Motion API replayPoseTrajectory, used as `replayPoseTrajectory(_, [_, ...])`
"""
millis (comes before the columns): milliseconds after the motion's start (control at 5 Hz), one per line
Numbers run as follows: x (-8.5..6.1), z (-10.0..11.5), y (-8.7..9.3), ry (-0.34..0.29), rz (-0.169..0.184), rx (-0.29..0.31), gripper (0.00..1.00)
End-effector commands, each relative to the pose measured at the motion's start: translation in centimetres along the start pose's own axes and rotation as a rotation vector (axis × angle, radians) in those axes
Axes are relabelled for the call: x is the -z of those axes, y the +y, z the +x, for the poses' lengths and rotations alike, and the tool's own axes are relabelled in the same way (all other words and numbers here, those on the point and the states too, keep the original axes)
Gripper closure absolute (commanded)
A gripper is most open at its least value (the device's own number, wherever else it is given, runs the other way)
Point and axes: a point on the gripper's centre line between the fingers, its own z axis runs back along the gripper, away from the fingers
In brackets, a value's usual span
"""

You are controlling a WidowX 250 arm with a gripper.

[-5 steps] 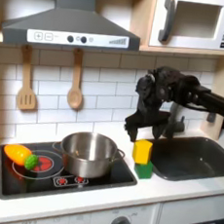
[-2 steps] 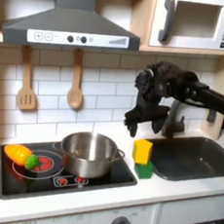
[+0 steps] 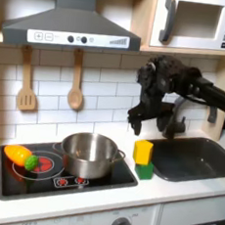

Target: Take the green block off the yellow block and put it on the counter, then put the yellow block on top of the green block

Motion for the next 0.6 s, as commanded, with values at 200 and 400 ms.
replayPoseTrajectory(200, [-1.3,-5.2,0.6,0.023,0.013,0.101,0.0])
replayPoseTrajectory(400, [-1.7,-8.1,1.2,0.043,0.012,0.125,0.0])
